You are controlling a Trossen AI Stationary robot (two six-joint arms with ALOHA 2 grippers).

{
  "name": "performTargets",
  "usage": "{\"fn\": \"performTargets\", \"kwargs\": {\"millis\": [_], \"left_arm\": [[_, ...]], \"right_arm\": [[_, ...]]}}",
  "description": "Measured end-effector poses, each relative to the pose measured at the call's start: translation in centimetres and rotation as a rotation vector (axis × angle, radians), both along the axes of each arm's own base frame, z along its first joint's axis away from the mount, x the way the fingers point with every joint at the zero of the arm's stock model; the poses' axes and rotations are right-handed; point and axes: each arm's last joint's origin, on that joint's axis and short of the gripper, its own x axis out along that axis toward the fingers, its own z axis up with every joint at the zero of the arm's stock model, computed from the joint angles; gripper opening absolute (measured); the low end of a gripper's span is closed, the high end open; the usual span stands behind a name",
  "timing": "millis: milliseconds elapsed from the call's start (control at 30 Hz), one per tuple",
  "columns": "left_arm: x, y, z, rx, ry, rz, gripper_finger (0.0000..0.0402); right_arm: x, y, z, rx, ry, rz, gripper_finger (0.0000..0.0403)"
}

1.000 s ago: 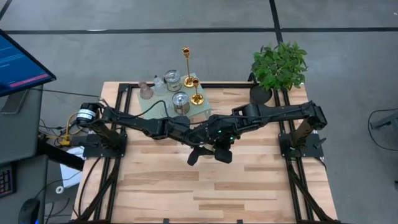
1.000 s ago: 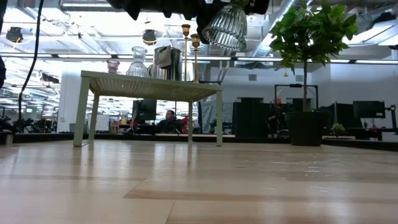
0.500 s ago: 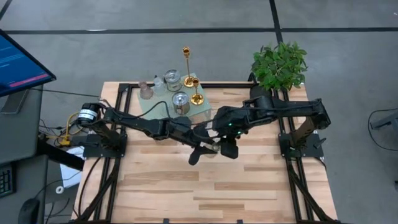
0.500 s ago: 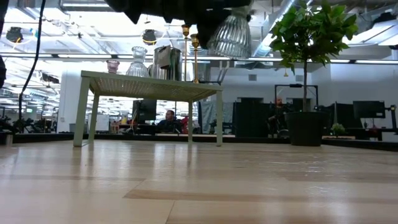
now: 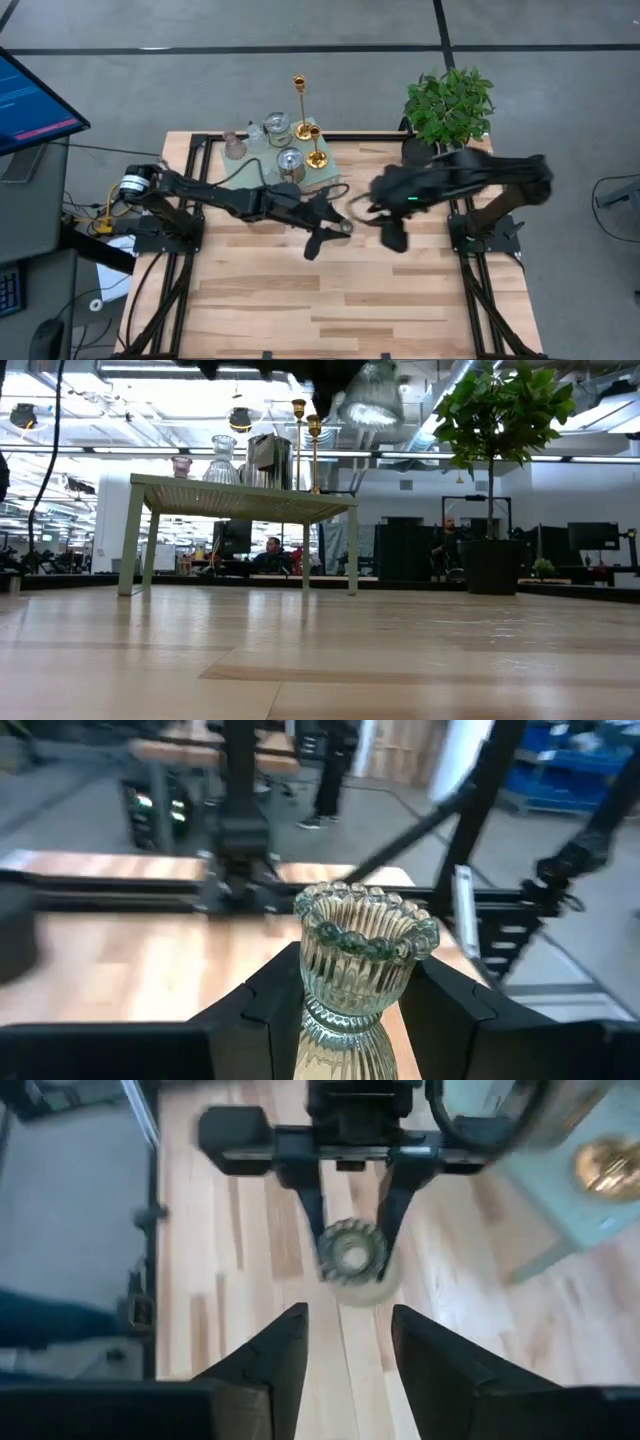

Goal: Pick & Place candle stick holders
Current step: Put the green candle holder on the shelf

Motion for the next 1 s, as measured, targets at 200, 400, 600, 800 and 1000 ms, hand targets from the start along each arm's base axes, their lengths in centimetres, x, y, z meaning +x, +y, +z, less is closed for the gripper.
{"fn": "performTargets", "kwargs": {"millis": [200,400,600,800,1000], "left_arm": [[-4.8,1.0,4.7,0.061,-0.13,0.097,0.0139],[-11.3,3.0,8.5,0.098,-0.2,0.311,0.0139],[-15.5,3.9,9.8,0.183,-0.182,0.734,0.0139],[-16.6,3.2,9.4,0.246,-0.045,1.055,0.0139],[-17.3,2.2,9.0,0.184,0.005,1.205,0.0139]], "right_arm": [[-5.5,1.1,3.8,-0.103,-0.244,-0.068,0.0117],[-7.9,1.3,5.1,-0.166,-0.346,-0.107,0.0098],[-8.1,1.5,5.0,-0.182,-0.332,-0.097,0.0093],[-7.9,1.8,4.6,-0.185,-0.305,-0.084,0.0092],[-9.6,2.0,4.8,-0.175,-0.304,-0.11,0.0092]]}}
